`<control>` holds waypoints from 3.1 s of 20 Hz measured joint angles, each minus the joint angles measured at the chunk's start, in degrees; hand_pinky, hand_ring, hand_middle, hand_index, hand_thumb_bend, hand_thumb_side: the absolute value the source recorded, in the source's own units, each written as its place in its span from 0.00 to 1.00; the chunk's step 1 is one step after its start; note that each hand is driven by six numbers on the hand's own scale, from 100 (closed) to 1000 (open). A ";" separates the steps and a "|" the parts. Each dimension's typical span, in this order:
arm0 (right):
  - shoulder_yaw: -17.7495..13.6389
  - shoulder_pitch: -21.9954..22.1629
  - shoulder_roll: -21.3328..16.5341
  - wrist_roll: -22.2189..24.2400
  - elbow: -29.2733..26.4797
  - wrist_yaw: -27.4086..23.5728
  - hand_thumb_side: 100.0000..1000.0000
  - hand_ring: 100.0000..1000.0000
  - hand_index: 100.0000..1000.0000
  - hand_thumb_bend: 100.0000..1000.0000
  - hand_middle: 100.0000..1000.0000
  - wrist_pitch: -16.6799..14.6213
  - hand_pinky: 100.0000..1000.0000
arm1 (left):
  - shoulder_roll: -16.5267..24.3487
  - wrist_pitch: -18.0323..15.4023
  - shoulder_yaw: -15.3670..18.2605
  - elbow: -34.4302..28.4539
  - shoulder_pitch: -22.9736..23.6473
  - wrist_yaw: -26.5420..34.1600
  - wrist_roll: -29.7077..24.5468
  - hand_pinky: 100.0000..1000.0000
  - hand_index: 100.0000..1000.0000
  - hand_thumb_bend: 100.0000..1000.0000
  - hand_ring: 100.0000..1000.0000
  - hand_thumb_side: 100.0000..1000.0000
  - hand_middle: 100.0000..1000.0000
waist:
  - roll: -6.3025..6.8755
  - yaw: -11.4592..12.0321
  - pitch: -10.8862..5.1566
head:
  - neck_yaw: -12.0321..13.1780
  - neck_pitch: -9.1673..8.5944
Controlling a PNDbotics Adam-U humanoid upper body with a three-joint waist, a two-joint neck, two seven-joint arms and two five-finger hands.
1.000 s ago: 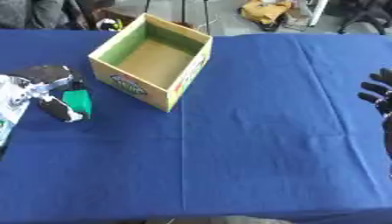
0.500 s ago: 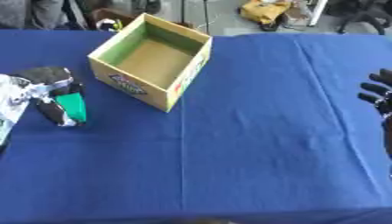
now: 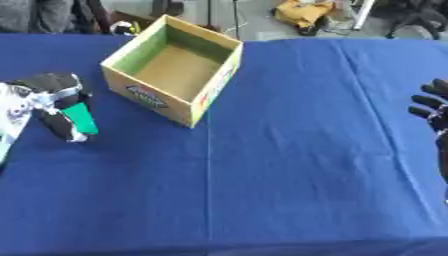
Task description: Pick up objects on the table and place them in the box.
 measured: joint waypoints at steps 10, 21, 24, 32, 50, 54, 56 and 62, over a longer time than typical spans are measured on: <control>0.40 -0.07 0.00 0.30 0.22 0.01 1.00 0.73 0.80 0.00 0.71 0.19 0.71 | -4.78 1.78 0.02 -1.65 -12.62 -2.59 4.59 0.13 0.29 0.35 0.11 0.00 0.10 | -0.08 -0.90 -0.36 | 0.65 0.00; 1.50 -1.66 0.31 1.22 0.33 0.01 1.00 0.73 0.80 0.00 0.71 0.55 0.71 | -15.34 9.94 3.33 13.50 -18.32 -11.91 11.76 0.31 0.41 0.46 0.26 0.08 0.23 | 0.36 -5.39 1.55 | 3.42 -0.62; 1.78 -1.97 0.55 1.41 0.53 0.01 1.00 0.73 0.80 0.00 0.71 0.66 0.71 | -16.75 11.49 4.52 17.82 -19.41 -14.56 14.33 0.37 0.47 0.48 0.32 0.10 0.28 | 0.58 -6.21 1.79 | 4.04 -0.93; 1.79 -1.99 0.67 1.59 0.57 0.01 1.00 0.73 0.80 0.00 0.71 0.53 0.71 | -18.21 9.06 5.47 27.73 -19.98 -21.32 21.39 0.54 0.68 0.57 0.52 0.24 0.50 | 0.52 -6.19 1.83 | 4.31 -1.13; 1.42 -1.39 1.01 1.52 0.68 0.01 1.00 0.72 0.80 0.00 0.71 0.45 0.72 | -17.59 0.11 9.19 25.22 -19.40 -16.96 26.51 0.68 0.76 0.80 0.73 0.77 0.71 | 0.14 -3.95 1.05 | 3.25 -1.07; 1.16 -1.01 1.02 1.36 0.80 0.01 1.00 0.72 0.80 0.00 0.71 0.34 0.72 | -16.11 -3.33 10.66 19.47 -16.07 -13.46 29.97 0.65 0.73 0.71 0.69 0.85 0.66 | 0.13 -2.79 0.60 | 2.54 -1.05; 0.95 -0.90 1.02 1.20 0.90 0.01 1.00 0.72 0.80 0.00 0.71 0.27 0.72 | -15.61 -5.15 11.47 16.56 -13.31 -11.60 31.79 0.63 0.72 0.71 0.68 0.87 0.64 | 0.13 -2.05 0.46 | 2.22 -1.05; 0.32 -0.94 1.01 0.66 0.90 0.01 1.00 0.72 0.80 0.00 0.71 0.14 0.72 | -16.37 -5.03 13.62 8.12 -4.97 -6.42 36.96 0.59 0.71 0.71 0.65 0.92 0.62 | 0.13 -0.21 0.44 | 1.01 -1.09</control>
